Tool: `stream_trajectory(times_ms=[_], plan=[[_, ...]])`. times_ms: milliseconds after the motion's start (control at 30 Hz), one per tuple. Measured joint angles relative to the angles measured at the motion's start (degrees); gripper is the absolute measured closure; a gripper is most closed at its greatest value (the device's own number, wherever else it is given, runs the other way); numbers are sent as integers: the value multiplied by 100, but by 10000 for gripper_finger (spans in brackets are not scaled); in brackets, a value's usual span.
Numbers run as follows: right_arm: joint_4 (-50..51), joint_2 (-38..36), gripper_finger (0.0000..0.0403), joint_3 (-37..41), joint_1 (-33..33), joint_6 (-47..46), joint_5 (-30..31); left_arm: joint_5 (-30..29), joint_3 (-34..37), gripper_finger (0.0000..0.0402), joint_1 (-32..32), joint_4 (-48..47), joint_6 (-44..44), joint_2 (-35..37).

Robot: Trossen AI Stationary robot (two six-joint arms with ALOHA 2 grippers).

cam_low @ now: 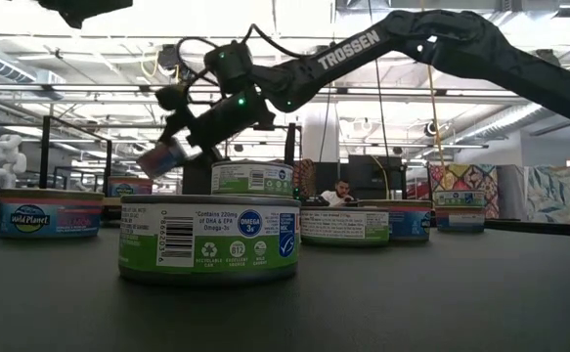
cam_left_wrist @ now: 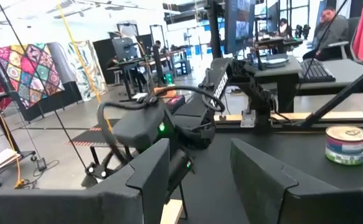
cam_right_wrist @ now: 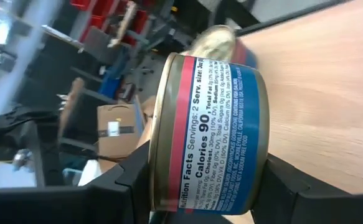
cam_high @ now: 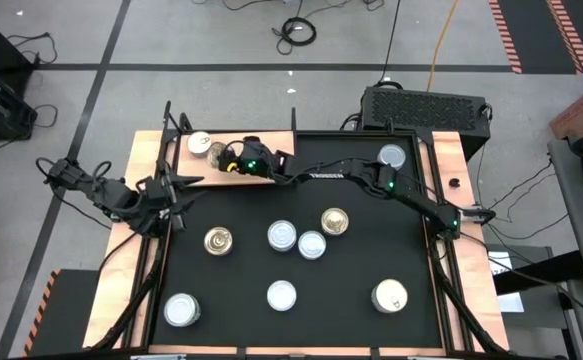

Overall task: Stack canned seafood by type on shelf
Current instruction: Put the blue and pink tuna can on the shelf

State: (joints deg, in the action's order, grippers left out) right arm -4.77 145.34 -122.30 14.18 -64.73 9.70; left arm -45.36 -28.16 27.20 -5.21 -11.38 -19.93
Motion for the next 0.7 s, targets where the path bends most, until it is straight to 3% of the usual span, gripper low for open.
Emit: stream_trajectory(times_ms=[700], plan=[[487, -4, 217, 13, 142, 92, -210, 16, 0, 230, -2, 4, 4, -1]])
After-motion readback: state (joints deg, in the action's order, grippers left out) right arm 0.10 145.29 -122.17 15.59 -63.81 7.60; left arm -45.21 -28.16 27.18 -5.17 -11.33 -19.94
